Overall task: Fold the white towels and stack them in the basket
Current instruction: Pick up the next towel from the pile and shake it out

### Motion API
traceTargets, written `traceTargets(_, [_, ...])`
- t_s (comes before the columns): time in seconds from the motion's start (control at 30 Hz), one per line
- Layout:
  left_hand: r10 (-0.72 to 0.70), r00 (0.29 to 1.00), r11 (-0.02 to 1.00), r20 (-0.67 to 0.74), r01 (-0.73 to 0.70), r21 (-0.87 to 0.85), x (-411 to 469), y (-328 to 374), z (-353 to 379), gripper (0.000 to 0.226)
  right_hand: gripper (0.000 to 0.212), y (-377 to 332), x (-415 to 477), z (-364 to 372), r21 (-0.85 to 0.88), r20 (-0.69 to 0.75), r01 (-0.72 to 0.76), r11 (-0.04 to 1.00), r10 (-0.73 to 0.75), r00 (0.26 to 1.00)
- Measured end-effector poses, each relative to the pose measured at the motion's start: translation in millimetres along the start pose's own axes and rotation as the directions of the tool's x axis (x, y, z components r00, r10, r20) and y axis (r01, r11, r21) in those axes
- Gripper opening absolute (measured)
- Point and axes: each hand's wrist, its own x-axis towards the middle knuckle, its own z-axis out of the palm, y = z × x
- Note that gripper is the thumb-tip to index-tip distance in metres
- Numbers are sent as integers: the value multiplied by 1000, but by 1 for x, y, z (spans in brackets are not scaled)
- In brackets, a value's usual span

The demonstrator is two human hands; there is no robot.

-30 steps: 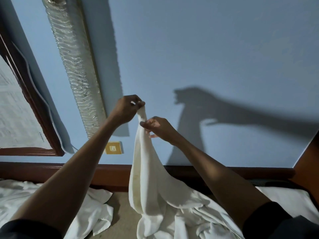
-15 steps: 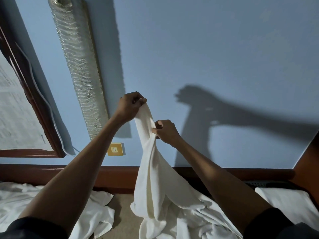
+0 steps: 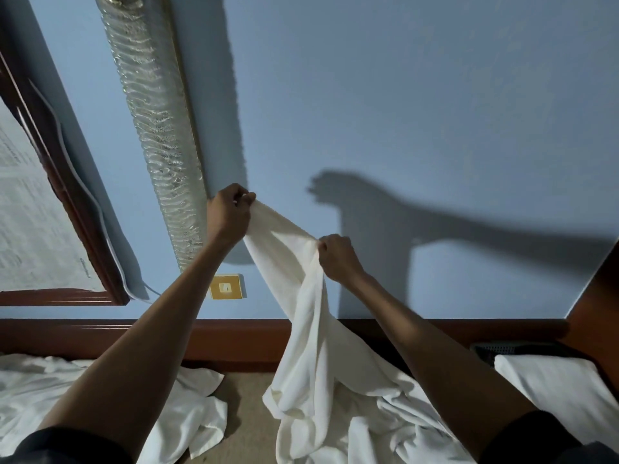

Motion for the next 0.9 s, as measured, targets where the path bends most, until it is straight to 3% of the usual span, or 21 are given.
traceTargets(0.07, [-28, 997, 992, 72, 19, 124, -1, -14, 0, 17, 43, -1, 8, -16, 102, -17, 6, 995, -5, 1000])
traceTargets(0.17, [-82, 951, 950, 297, -15, 311, -3, -21, -2, 17, 41, -5, 11, -36, 383, 201, -70, 921, -9, 980])
traceTargets(0.23, [-10, 813, 978, 582, -113, 174, -8, -7, -1, 36, 38, -11, 6, -47, 443, 330, -116, 889, -41, 943])
traceTargets(0.27, [21, 700, 994, 714, -94, 63, -13, 4, 0, 44, 37, -13, 5, -50, 444, 344, -113, 889, -53, 937])
traceTargets(0.33, [26, 492, 995, 870, 73, -71, -25, 21, 4, 38, 35, -13, 6, -56, 448, 332, -100, 888, -61, 941])
traceTargets(0.4, [9, 432, 970, 902, 214, -113, -33, 23, 12, 15, 38, -7, 6, -61, 449, 282, -102, 888, -33, 959])
traceTargets(0.53, [118, 612, 956, 782, 142, -255, -39, 19, 21, 35, 47, 23, -6, -66, 301, 109, -18, 954, -15, 994])
traceTargets(0.7, [86, 733, 917, 674, 206, -341, -45, 22, 29, 50, 38, 34, -29, -55, 212, -63, 60, 976, -48, 997])
traceTargets(0.77, [9, 793, 910, 609, 246, -334, -49, 25, 31, 48, 43, 28, -35, -56, 202, -39, 78, 976, -71, 997])
traceTargets(0.9, [-71, 884, 940, 461, 214, -266, -51, 33, 34, 41, 63, 30, -39, -61, 434, 183, -108, 895, 30, 983])
